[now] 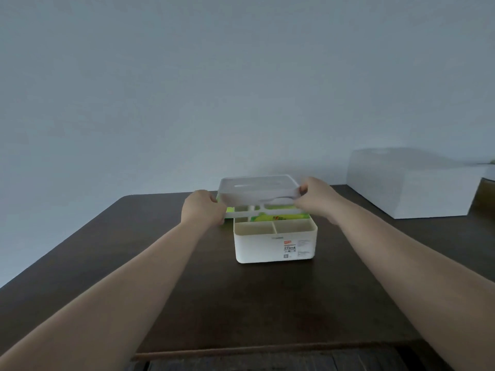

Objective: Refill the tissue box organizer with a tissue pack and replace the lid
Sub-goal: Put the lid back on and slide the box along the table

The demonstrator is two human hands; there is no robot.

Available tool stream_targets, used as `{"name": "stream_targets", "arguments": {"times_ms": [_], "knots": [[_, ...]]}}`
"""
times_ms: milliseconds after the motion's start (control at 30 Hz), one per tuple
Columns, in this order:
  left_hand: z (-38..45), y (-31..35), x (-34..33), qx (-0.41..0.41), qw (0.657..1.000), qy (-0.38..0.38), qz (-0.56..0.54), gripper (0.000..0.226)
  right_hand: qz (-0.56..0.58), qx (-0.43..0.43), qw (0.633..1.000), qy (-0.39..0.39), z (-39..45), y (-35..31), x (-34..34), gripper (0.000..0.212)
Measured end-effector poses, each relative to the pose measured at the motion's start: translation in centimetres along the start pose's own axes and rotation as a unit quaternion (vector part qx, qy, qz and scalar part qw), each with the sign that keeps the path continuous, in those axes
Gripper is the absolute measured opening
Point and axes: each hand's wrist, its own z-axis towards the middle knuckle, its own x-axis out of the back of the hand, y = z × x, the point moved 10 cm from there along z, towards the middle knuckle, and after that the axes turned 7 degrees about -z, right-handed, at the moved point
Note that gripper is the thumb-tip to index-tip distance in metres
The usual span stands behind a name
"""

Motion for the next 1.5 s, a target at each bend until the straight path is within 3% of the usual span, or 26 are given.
{"name": "stream_targets", "arguments": {"times_ms": [167,367,500,600,833,1067,1200,1300,1500], "knots": [[-0.2,-0.5,-3.7,0.011,0.998,-0.048,0.044,0.016,-0.007,-0.047,0.999,-0.022,-0.4,3.8,-1.0,0.018],[0.1,-1.0,-5.4,0.022,0.993,-0.08,0.079,0.012,0.016,-0.023,0.997,-0.077,-0.3,4.9,-3.0,0.058],[0.7,-1.2,-5.5,0.027,0.996,-0.054,0.061,0.046,0.055,-0.034,0.995,-0.07,0.0,5.3,-3.5,0.053],[1.2,-1.3,-5.2,0.024,0.996,-0.029,0.075,0.053,0.044,-0.029,0.997,-0.058,0.7,5.4,-3.7,0.053],[2.3,-2.7,-5.5,0.046,0.995,-0.031,0.088,0.049,-0.073,0.018,0.997,-0.03,1.5,4.5,-4.3,0.06],[2.5,-2.3,-6.2,0.017,0.994,-0.036,0.102,0.048,-0.046,0.01,0.998,-0.042,1.6,5.2,-4.6,0.067],[2.6,-2.1,-6.6,0.014,0.992,-0.061,0.109,0.043,-0.053,0.012,0.998,-0.031,1.8,5.1,-4.5,0.054],[2.5,-2.2,-6.6,0.032,0.992,-0.069,0.1,0.035,-0.037,0.009,0.999,-0.013,2.0,5.2,-4.4,0.047],[2.1,-3.1,-6.6,0.086,0.993,-0.05,0.059,0.031,0.007,0.015,1.0,0.003,2.1,5.3,-4.4,0.059]]}}
